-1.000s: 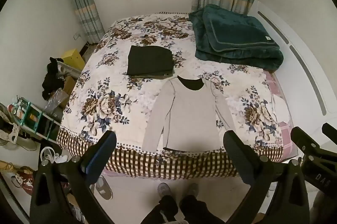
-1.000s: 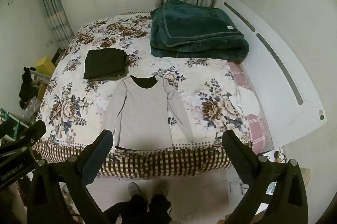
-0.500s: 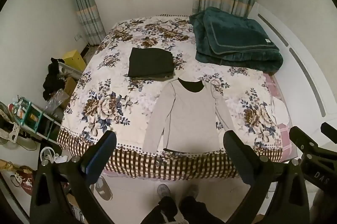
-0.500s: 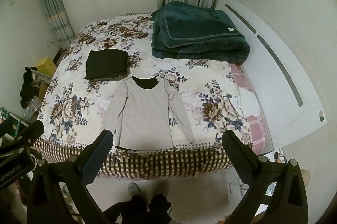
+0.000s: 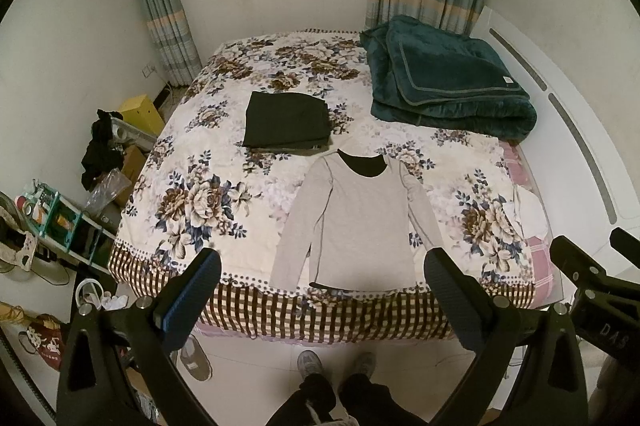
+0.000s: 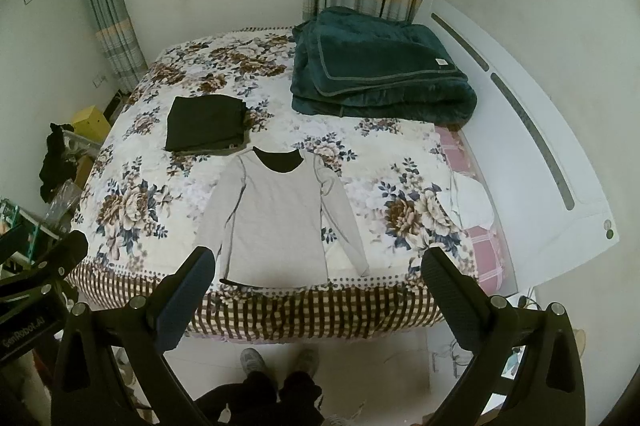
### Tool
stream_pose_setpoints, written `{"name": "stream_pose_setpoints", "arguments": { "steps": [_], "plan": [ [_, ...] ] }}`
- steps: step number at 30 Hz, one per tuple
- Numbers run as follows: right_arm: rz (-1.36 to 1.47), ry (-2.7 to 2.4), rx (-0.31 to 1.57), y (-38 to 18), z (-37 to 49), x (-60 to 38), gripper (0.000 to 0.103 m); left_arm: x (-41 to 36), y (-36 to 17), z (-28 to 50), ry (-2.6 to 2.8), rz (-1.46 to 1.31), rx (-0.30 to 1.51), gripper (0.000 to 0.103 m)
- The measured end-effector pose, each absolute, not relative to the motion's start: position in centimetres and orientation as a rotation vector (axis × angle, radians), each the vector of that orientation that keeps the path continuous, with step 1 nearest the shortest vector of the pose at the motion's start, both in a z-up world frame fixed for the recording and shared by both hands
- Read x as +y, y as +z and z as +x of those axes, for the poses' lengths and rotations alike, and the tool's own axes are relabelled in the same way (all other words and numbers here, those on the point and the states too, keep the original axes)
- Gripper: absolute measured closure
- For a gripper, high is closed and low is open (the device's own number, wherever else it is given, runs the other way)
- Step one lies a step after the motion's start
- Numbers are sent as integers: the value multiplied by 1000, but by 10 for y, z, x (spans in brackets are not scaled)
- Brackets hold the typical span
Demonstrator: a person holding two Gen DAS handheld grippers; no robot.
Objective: Fold small clothes
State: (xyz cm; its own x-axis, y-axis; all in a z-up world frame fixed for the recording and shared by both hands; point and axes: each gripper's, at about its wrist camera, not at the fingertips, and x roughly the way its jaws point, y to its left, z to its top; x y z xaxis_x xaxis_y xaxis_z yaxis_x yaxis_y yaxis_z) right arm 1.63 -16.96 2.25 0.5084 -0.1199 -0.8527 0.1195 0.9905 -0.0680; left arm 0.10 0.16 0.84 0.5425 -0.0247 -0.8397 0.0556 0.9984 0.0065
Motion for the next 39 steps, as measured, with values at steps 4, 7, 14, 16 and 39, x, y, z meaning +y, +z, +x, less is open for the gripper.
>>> {"name": "stream_pose_setpoints", "arguments": {
  "steps": [4, 7, 14, 16, 39],
  "plan": [
    [-3, -143, 1026, 25, 16, -169, 0, 1, 8, 1, -47, 35, 994, 0],
    [-5, -144, 1023, 27, 17, -169, 0, 1, 9, 1, -48, 35, 993, 0],
    [-5, -144, 1021, 25, 15, -172, 0, 1, 13, 2, -50, 34, 992, 0],
    [-4, -142, 1021, 24, 14, -173, 0, 1, 12, 1, -51, 32, 991, 0],
    [-3, -143, 1013, 26, 15, -174, 0, -1, 14, 3, -53, 29, 986, 0]
  ]
}}
